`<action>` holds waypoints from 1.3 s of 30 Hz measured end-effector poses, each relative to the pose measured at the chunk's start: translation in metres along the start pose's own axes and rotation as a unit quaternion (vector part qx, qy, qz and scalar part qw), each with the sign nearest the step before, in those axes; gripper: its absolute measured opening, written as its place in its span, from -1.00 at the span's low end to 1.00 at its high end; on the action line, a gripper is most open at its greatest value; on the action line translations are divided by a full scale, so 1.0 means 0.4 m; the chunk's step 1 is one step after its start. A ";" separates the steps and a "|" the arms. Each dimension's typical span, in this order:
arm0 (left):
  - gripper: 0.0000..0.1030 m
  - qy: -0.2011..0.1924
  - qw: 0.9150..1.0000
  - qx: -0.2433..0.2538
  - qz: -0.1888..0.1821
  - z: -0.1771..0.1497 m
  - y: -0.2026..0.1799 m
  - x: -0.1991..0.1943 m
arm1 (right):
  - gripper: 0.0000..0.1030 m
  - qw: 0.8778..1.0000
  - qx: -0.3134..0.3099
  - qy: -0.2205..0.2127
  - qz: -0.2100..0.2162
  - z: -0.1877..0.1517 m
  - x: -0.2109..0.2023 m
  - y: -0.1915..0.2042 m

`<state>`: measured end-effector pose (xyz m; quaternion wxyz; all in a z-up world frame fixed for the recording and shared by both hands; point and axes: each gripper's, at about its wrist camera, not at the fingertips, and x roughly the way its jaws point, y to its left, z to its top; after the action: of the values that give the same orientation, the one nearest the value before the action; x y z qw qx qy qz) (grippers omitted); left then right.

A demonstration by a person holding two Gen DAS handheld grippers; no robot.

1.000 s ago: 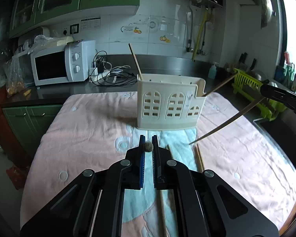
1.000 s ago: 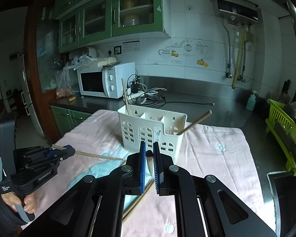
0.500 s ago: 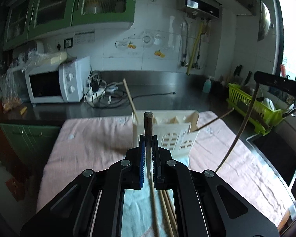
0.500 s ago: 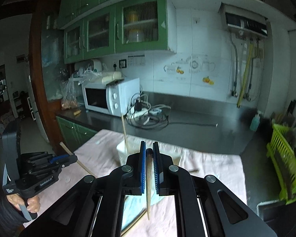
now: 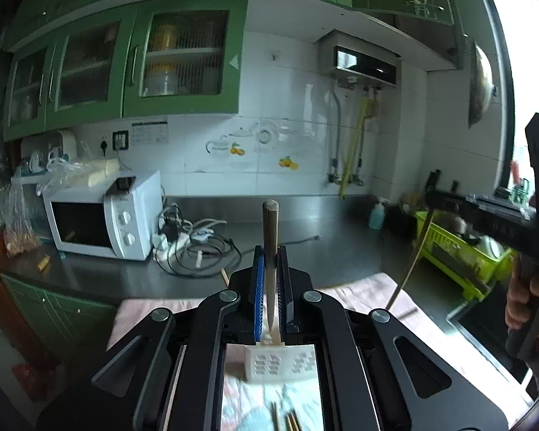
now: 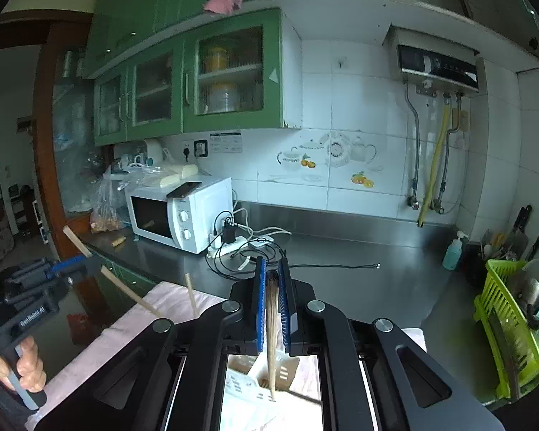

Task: Organize utensils
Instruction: 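Lower both chopsticks into the holder and open both grippers, then withdraw both grippers from the holder toward the remaining chopsticks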

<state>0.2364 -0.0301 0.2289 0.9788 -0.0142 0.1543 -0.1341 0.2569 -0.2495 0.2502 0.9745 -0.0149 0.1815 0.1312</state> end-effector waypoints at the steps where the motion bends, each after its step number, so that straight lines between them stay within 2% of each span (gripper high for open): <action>1: -0.90 0.001 1.000 -0.001 0.002 0.010 0.002 0.019 | -0.87 1.000 0.002 -0.001 0.000 0.002 0.012 -0.004; 5: -0.90 0.016 1.000 -0.002 0.009 0.010 0.009 0.083 | -0.87 1.000 0.009 -0.001 0.000 -0.001 0.067 -0.015; 11: -0.90 0.049 0.999 -0.012 0.011 -0.032 0.034 0.161 | -0.86 1.000 0.004 -0.001 0.005 -0.022 0.122 -0.013; 25: -0.88 0.103 0.994 -0.030 0.002 -0.092 0.057 0.243 | -0.84 0.999 0.005 0.046 0.011 -0.109 0.204 -0.011; 28: -0.85 0.103 0.994 -0.035 0.000 -0.095 0.065 0.239 | -0.80 0.999 -0.001 0.043 0.005 -0.111 0.188 -0.009; 30: -0.82 0.102 0.994 -0.036 0.002 -0.094 0.066 0.230 | -0.50 0.999 0.000 0.040 0.004 -0.110 0.172 -0.011; 31: -0.71 0.100 0.994 -0.039 0.000 -0.093 0.068 0.222 | -0.46 0.999 -0.001 0.037 0.002 -0.110 0.161 -0.012; 32: -0.49 0.097 0.994 -0.043 0.001 -0.091 0.070 0.212 | -0.45 0.999 -0.004 0.035 -0.003 -0.112 0.150 -0.011; 33: -0.40 0.094 0.995 -0.044 0.002 -0.090 0.070 0.203 | -0.45 0.999 -0.008 0.033 -0.012 -0.113 0.134 -0.008; 35: -0.36 0.086 0.995 -0.042 0.006 -0.091 0.070 0.173 | -0.43 0.999 -0.008 0.032 -0.013 -0.122 0.104 -0.007; 37: -0.27 0.084 0.996 -0.041 0.007 -0.096 0.071 0.144 | -0.18 0.999 -0.006 0.033 -0.018 -0.143 0.067 -0.003; 39: -0.10 0.079 0.996 -0.043 0.013 -0.109 0.076 0.106 | -0.11 0.999 -0.008 0.037 -0.018 -0.170 0.038 0.005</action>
<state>0.2700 -0.0115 0.1727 0.9636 -0.0435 0.2370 -0.1157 0.2463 -0.2491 0.1813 0.9691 -0.0308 0.2162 0.1145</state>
